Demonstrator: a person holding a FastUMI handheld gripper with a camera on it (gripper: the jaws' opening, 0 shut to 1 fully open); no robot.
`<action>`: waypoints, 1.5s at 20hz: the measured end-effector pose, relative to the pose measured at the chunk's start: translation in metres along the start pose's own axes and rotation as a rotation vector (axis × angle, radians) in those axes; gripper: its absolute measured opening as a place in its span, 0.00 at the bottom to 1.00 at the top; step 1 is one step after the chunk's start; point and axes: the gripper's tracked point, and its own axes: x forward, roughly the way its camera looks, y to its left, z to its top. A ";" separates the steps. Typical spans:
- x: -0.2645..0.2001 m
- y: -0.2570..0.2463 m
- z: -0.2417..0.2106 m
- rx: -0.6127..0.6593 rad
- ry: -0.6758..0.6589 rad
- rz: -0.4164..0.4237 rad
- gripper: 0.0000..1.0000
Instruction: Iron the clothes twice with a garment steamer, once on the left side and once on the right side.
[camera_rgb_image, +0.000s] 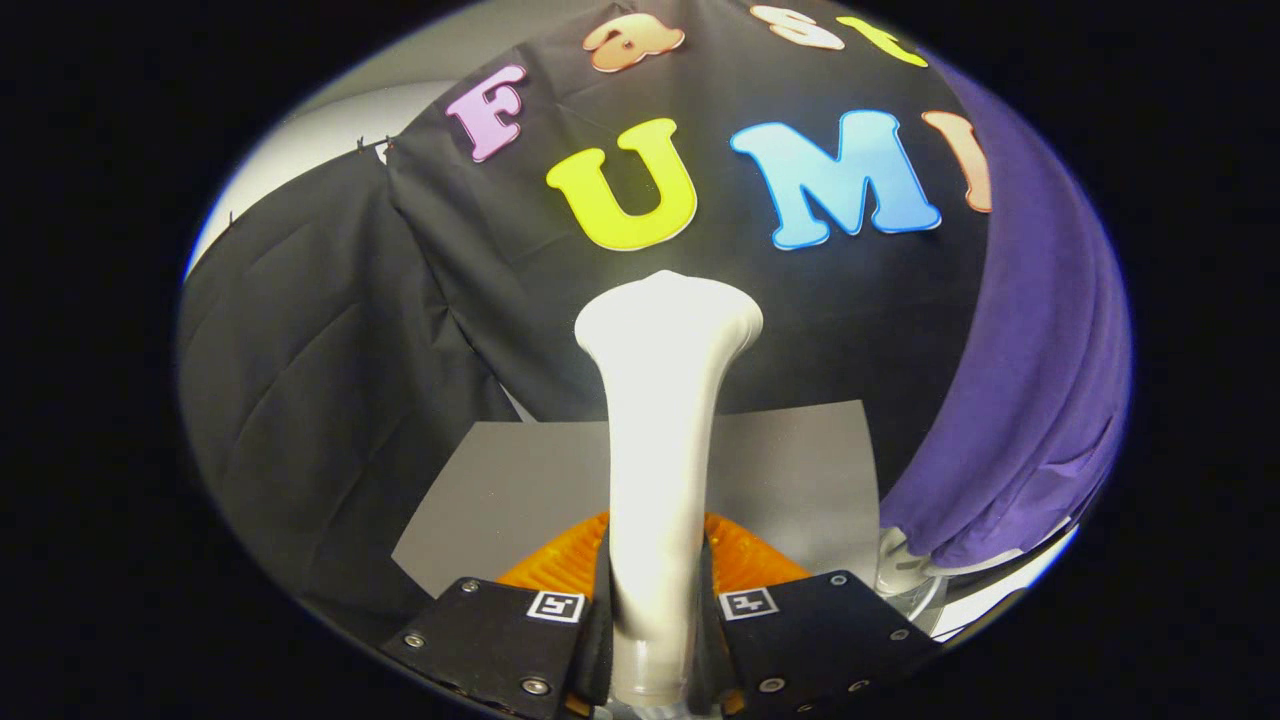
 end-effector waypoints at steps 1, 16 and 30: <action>-0.014 -0.002 0.006 0.009 -0.053 -0.011 0.34; -0.196 -0.058 -0.089 -0.029 -0.296 -0.153 0.34; -0.274 -0.099 -0.031 -0.062 -0.513 -0.253 0.34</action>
